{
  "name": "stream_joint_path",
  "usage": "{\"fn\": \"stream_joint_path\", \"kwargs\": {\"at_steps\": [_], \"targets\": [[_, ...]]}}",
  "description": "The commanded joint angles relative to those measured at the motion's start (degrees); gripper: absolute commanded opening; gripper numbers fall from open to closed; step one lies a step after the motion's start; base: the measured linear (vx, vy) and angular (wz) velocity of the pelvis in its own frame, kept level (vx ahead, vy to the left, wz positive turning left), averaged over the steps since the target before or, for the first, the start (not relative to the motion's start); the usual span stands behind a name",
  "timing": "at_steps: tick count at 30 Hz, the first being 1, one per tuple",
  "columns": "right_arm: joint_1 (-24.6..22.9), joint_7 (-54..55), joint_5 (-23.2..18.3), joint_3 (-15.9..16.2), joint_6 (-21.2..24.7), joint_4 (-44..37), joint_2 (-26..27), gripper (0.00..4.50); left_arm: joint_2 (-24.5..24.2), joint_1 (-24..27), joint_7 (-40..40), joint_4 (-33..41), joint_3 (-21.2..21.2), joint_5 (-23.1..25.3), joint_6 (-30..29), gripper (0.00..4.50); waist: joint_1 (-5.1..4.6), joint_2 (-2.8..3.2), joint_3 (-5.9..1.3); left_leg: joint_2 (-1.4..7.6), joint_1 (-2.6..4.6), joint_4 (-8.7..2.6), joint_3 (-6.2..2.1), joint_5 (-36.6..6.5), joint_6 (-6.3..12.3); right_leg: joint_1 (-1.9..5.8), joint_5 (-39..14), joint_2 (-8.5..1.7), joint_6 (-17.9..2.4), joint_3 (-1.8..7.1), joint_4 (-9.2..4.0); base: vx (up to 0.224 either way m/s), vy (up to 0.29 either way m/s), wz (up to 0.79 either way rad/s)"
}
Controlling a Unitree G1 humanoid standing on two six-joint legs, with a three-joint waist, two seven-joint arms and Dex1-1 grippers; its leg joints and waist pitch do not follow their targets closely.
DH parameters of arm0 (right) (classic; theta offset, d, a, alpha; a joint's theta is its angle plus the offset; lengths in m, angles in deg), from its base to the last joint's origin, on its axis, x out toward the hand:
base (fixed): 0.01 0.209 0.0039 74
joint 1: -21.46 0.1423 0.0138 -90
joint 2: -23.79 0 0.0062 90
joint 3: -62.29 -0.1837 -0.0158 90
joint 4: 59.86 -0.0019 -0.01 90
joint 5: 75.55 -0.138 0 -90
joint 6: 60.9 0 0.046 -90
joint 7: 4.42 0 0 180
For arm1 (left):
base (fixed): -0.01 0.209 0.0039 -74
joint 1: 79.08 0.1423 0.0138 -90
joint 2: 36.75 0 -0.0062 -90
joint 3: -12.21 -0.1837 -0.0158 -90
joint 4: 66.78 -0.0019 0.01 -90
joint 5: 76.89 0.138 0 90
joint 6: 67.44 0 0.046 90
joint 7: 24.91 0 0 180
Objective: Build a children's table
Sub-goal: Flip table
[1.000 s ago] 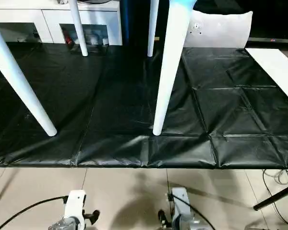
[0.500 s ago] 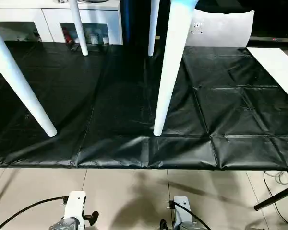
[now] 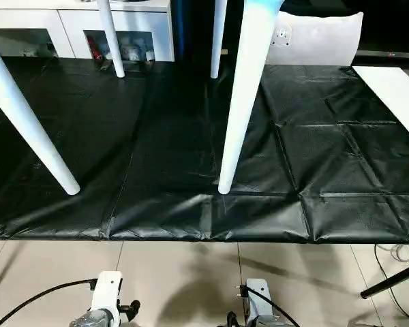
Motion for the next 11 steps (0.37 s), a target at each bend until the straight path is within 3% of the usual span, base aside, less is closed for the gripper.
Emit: {"fn": "stream_joint_path", "kwargs": {"at_steps": [1,11], "targets": [[-0.8,0.3,0.2,-0.1,0.8,1.0,0.3,4.5,0.0,-0.4,-0.4,-0.2,0.4,0.1,-0.5,4.47,0.14,0.22,-1.64,4.35,-0.78,-4.68,-1.27,-12.9,3.63,2.07,-18.8,-7.01,-10.5,4.33,-5.62,0.0,0.0,0.0],[-0.8,0.3,0.2,-0.1,0.8,1.0,0.3,4.5,0.0,-0.4,-0.4,-0.2,0.4,0.1,-0.5,4.47,0.16,0.17,-1.63,4.32,-0.85,-4.73,-1.18,-12.3,3.87,2.09,-18.2,-7.05,-10.6,4.36,-5.65,0.0,0.0,0.0]]}}
